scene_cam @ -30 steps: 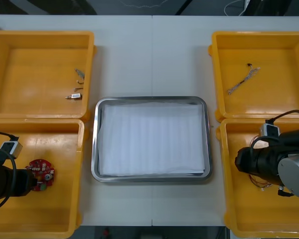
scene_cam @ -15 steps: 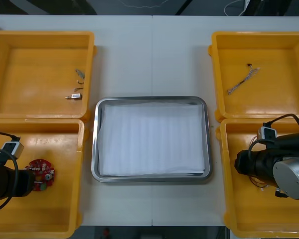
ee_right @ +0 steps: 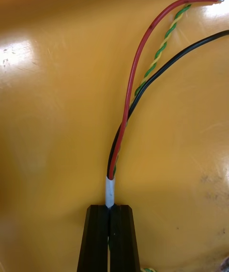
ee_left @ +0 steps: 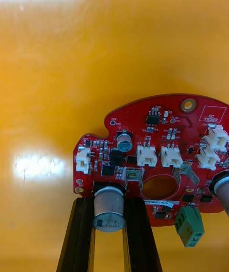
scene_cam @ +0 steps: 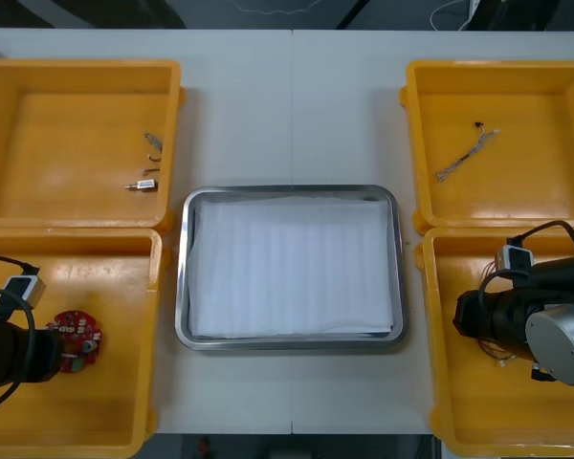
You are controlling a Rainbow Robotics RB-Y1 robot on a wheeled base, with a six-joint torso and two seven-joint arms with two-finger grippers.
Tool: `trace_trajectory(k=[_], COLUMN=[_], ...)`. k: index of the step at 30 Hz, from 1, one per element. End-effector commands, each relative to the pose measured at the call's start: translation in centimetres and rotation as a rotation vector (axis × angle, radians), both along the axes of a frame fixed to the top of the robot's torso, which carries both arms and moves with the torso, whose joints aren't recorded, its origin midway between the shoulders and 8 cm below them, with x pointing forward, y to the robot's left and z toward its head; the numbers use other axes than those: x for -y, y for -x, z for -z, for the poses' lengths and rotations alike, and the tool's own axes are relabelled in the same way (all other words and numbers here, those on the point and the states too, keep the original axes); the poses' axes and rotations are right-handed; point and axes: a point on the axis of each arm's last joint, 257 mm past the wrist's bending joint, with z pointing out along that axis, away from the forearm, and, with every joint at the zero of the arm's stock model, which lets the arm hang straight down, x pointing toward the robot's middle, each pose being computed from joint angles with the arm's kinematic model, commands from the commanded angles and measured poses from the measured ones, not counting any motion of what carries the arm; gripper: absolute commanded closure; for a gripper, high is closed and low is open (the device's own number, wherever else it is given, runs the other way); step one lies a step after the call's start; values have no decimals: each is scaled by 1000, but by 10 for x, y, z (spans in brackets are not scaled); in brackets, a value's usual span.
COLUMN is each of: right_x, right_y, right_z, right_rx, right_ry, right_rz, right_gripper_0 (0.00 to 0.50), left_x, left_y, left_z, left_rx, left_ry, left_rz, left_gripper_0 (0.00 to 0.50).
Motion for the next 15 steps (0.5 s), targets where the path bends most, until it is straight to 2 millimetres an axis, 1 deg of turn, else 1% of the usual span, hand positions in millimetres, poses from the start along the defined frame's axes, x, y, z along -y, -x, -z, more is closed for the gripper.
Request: trace_trajectory(k=[1, 3, 4, 6, 8, 9, 13, 15], right_x=[8, 12, 13, 16, 19, 20, 21, 22], right_y=[16, 19, 20, 26, 29, 32, 41, 45], right_z=[9, -3, -6, -21, -32, -42, -64, -80], right_rx=[-35, -31, -33, -36, -31, -30, -26, -14], right_ry=[64, 96, 101, 121, 139, 146, 139, 141], right_rz=[-39, -41, -41, -47, -52, -54, -66, -78], right_gripper_0=[500, 500, 500, 500, 500, 500, 500, 500], left_x=[-4, -3, -3, 1, 4, 9, 20, 27], left_y=[-9, -9, -9, -11, -12, -13, -15, -18], left_z=[-40, -54, -58, -72, -81, -90, -110, -123], left_rx=[29, 28, 30, 32, 31, 28, 16, 16], left_ry=[-65, -76, -80, -90, -90, -84, -80, -87], left_rz=[80, 86, 87, 101, 106, 118, 151, 175], left_gripper_0=[500, 500, 500, 500, 500, 500, 499, 500])
